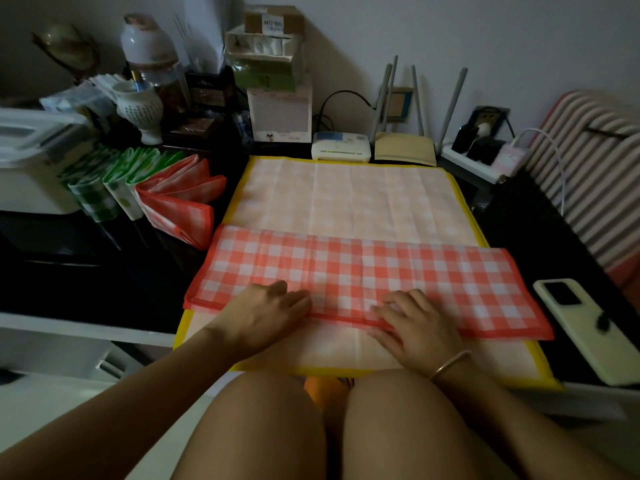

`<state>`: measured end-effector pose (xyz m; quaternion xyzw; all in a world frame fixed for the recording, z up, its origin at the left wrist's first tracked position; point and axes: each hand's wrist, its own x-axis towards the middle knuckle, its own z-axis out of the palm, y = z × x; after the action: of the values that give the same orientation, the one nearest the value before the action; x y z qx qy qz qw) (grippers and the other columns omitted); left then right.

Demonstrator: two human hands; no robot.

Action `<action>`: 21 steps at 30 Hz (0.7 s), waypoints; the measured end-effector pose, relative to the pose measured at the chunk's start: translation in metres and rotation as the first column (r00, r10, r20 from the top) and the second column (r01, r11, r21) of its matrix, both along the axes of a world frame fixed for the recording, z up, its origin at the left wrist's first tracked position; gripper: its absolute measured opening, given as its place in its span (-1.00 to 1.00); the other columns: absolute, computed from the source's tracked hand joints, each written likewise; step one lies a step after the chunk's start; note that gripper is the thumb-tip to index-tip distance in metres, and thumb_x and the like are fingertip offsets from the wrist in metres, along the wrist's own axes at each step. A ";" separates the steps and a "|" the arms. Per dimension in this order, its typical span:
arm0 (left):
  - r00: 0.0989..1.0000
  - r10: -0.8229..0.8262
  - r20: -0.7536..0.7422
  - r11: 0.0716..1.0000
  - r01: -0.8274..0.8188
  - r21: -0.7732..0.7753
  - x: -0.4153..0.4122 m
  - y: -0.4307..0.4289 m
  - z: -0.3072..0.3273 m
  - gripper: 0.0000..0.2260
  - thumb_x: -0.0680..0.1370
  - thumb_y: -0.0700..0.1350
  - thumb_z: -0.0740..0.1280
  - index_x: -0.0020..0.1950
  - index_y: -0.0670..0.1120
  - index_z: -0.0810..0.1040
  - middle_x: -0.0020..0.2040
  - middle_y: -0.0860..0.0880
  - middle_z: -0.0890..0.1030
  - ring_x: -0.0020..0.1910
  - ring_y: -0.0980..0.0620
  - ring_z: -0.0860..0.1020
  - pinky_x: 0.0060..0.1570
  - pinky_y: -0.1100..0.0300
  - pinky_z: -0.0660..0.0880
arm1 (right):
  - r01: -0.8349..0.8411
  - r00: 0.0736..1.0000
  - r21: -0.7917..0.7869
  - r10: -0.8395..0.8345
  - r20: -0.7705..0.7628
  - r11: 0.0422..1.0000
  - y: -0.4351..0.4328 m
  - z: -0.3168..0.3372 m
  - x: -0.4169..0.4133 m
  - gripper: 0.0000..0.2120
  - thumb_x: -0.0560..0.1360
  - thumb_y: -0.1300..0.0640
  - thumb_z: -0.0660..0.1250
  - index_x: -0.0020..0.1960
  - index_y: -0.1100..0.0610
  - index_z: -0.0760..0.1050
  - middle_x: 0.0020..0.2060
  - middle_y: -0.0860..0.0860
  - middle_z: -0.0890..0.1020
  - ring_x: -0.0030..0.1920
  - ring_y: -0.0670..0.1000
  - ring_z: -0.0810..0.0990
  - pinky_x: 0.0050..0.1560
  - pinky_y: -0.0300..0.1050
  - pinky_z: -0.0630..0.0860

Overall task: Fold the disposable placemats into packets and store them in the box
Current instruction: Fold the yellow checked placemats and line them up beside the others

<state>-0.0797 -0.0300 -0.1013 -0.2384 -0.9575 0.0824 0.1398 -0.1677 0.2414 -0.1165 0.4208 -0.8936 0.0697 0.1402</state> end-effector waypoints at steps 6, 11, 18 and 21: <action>0.985 -0.126 -0.120 0.990 0.118 -0.077 0.004 0.000 -0.014 -0.65 0.69 -0.24 -0.16 0.15 -0.24 0.41 0.09 -0.30 0.63 -0.24 -0.13 0.57 -0.50 0.09 0.49 | -0.067 0.961 -0.069 0.045 -0.273 0.995 -0.001 -0.016 0.005 -0.60 0.55 -0.08 0.13 -0.02 0.12 0.67 -0.07 0.07 0.69 -0.11 0.11 0.67 -0.23 -0.06 0.61; 0.984 -0.140 -0.109 0.987 0.129 -0.100 0.004 -0.002 -0.013 -0.72 0.68 -0.21 -0.06 0.19 -0.25 0.41 0.09 -0.30 0.63 -0.23 -0.13 0.57 -0.51 0.08 0.48 | -0.017 0.954 -0.062 -0.003 -0.301 0.998 -0.007 -0.014 0.012 -0.70 0.44 0.05 0.19 -0.08 0.11 0.67 -0.10 0.06 0.69 -0.14 0.09 0.68 -0.28 -0.13 0.56; 0.998 -0.064 -0.025 0.998 0.063 -0.010 0.007 0.001 0.008 -0.65 0.50 -0.16 0.09 0.13 -0.09 0.62 -0.01 -0.04 0.68 -0.24 -0.03 0.57 -0.55 0.15 0.40 | -0.045 0.948 -0.076 0.018 -0.317 0.996 -0.003 0.008 0.003 -0.79 0.48 0.14 0.25 -0.32 0.08 0.54 -0.47 -0.01 0.54 -0.46 0.05 0.52 -0.07 -0.05 0.58; 0.993 0.003 0.118 0.983 -0.025 0.184 0.007 0.005 0.019 -0.69 0.60 -0.02 0.07 0.01 -0.02 0.60 -0.23 -0.01 0.60 -0.22 -0.06 0.56 -0.35 0.04 0.51 | -0.065 0.969 -0.073 0.046 -0.242 0.995 0.001 0.022 -0.005 -0.65 0.53 0.05 0.10 -0.30 0.07 0.56 -0.51 -0.02 0.55 -0.48 0.05 0.54 0.05 -0.04 0.57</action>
<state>-0.0725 -0.0248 -0.0826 -0.2219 -0.9693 -0.0199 0.1042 -0.1723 0.2419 -0.0946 0.4450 -0.8544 0.0581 0.2620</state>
